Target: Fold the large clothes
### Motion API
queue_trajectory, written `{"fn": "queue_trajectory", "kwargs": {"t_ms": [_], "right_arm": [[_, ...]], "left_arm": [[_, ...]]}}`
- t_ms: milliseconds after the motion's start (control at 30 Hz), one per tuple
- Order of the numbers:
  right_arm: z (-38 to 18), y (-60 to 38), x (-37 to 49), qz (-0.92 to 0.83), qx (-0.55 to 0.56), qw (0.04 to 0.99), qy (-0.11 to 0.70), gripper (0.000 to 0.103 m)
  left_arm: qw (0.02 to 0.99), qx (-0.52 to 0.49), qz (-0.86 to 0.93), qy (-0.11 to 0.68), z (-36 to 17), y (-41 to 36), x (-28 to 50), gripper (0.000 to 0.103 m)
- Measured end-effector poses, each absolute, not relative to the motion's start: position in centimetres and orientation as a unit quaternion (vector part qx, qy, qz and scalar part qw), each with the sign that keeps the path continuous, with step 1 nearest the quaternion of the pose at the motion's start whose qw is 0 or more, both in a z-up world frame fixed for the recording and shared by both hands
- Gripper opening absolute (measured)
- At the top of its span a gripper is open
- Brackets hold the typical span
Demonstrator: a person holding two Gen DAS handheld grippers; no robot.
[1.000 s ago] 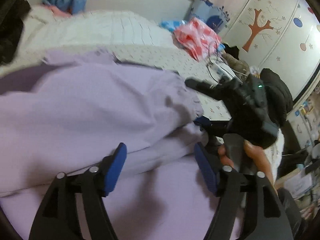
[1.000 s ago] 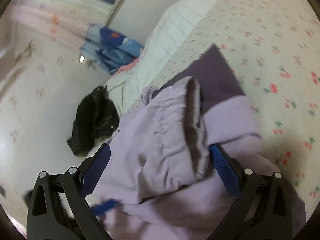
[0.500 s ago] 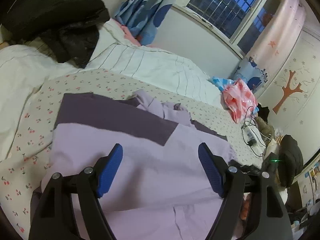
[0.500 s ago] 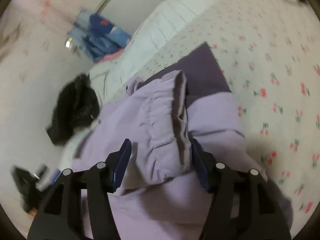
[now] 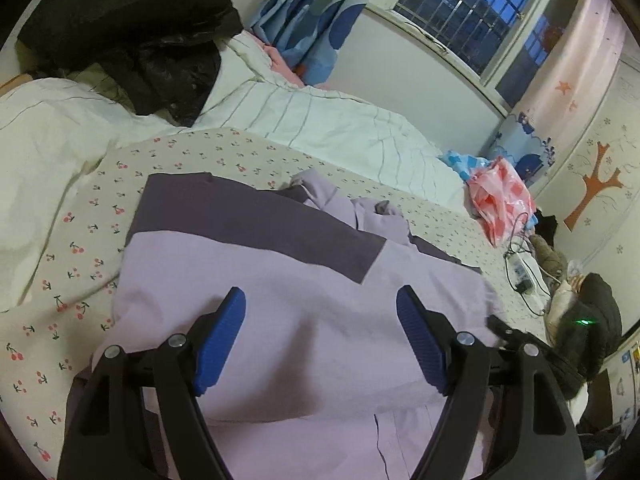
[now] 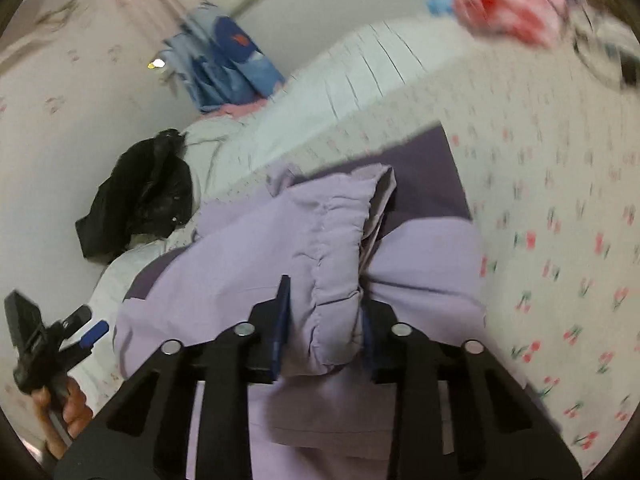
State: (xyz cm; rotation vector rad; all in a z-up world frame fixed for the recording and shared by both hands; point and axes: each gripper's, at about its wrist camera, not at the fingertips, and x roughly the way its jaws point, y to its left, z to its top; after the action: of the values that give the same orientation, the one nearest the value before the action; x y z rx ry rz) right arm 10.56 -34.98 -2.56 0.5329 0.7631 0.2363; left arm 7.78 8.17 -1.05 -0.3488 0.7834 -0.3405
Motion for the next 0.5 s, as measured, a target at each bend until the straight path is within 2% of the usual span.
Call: {"fn": "queue_trajectory", "kwargs": {"t_ms": [200, 267, 333, 400, 500], "right_arm": [[0.0, -33.1, 8.8, 0.101, 0.191, 0.914, 0.342, 0.025], [-0.9, -33.4, 9.3, 0.106, 0.212, 0.894, 0.379, 0.032], [-2.5, -34.7, 10.4, 0.121, 0.276, 0.855, 0.422, 0.048], [-3.4, -35.8, 10.1, 0.124, 0.320, 0.829, 0.441, 0.048], [-2.8, -36.0, 10.0, 0.152, 0.342, 0.829, 0.415, 0.054]], "left_arm": [[0.903, -0.182, -0.160, 0.356, 0.6, 8.9, 8.0, 0.077], [0.902, -0.183, -0.161, 0.355, 0.7, 9.0, 8.0, 0.077], [0.901, -0.181, -0.162, 0.360, 0.4, 9.0, 8.0, 0.077], [0.900, -0.181, -0.161, 0.363, 0.2, 9.1, 8.0, 0.077], [0.897, -0.190, -0.160, 0.367, -0.4, 9.6, 8.0, 0.077]]}}
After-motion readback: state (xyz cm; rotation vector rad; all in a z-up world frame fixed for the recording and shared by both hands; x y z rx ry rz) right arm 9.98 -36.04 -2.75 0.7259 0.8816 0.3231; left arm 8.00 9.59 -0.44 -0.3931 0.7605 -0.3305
